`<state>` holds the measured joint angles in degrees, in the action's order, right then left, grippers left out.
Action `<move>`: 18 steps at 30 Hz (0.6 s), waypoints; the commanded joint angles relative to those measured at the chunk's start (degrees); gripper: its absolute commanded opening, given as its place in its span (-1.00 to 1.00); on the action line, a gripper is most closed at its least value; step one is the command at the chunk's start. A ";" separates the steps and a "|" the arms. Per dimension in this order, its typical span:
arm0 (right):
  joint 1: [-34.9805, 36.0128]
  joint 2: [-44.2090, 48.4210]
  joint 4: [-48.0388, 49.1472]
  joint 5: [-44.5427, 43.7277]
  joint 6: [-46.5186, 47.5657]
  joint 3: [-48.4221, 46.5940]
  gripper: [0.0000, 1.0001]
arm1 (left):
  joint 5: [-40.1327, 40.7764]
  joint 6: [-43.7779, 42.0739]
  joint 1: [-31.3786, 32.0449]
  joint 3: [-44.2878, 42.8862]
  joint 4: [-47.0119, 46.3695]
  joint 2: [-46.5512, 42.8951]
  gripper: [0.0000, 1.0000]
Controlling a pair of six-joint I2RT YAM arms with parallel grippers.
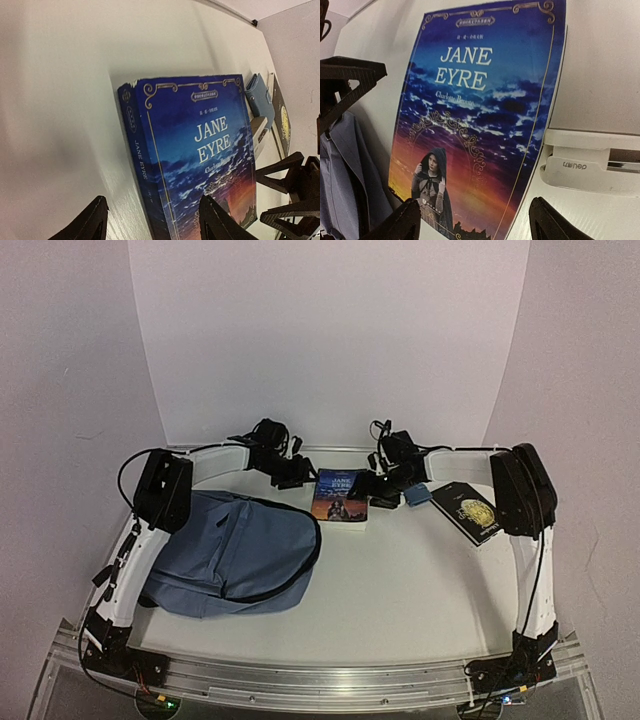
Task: Pack the student bag
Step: Move the book to the center of the board.
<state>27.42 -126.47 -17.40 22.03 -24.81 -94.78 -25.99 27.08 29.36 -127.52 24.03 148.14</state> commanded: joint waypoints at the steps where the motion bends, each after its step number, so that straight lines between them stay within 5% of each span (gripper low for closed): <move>1: 0.18 -0.57 -0.21 1.92 -0.60 -1.30 0.47 | -2.54 1.09 1.59 -2.97 -0.14 1.25 0.18; 8: -0.45 0.58 -1.64 0.95 2.50 0.25 0.46 | -3.94 -4.02 6.92 5.13 -1.29 -3.59 -0.20; 18: -1.30 7.75 -5.44 2.37 8.67 9.32 0.40 | -3.84 -6.61 12.67 15.53 -2.29 -11.60 -0.44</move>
<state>25.66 -124.98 -20.24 22.71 -19.85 -88.92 -26.82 22.90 37.76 -113.74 22.60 141.79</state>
